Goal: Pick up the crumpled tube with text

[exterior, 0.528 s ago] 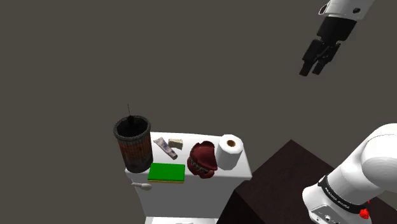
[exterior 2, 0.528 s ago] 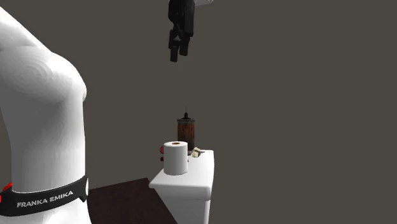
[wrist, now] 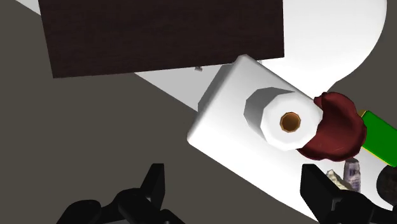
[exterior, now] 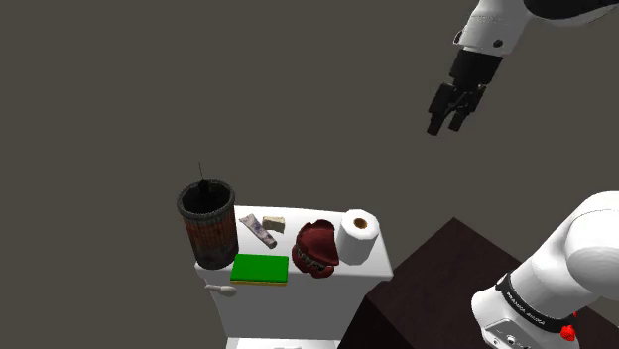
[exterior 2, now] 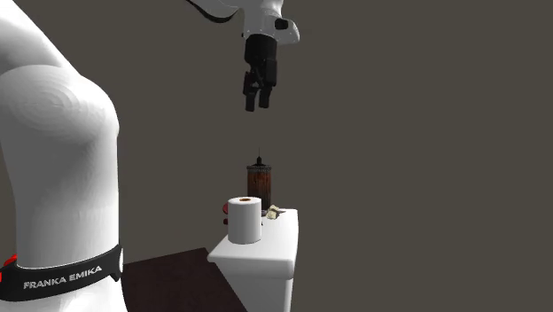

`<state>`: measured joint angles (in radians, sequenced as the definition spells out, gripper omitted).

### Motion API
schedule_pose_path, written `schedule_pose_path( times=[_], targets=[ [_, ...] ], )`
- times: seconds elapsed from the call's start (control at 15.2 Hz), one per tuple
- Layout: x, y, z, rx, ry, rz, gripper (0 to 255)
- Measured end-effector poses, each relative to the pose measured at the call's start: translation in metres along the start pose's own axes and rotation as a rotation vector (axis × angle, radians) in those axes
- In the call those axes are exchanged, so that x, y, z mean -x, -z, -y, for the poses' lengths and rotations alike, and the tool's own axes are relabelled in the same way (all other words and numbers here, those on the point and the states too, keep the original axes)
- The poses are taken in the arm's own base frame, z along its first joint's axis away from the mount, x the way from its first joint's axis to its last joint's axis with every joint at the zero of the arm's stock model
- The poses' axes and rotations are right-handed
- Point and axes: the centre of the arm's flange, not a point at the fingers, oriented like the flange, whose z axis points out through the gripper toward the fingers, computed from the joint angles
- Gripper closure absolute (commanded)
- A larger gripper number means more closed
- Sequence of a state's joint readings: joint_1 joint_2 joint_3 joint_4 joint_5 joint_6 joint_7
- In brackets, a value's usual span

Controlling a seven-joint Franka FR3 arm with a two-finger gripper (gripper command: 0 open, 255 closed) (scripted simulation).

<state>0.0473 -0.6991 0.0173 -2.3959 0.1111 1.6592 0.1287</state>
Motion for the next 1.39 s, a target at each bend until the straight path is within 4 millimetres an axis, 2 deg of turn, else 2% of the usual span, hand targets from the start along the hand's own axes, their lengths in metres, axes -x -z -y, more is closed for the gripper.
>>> schedule_pose_path(
  times=[0.4, 1.19, 1.39],
  targets=[
    [-0.039, -0.050, 0.043, 0.004, 0.020, 0.003, 0],
    [-0.116, -0.145, 0.144, 0.010, 0.060, 0.013, 0],
    [-0.135, -0.174, 0.169, 0.011, 0.070, 0.015, 0]
  ],
)
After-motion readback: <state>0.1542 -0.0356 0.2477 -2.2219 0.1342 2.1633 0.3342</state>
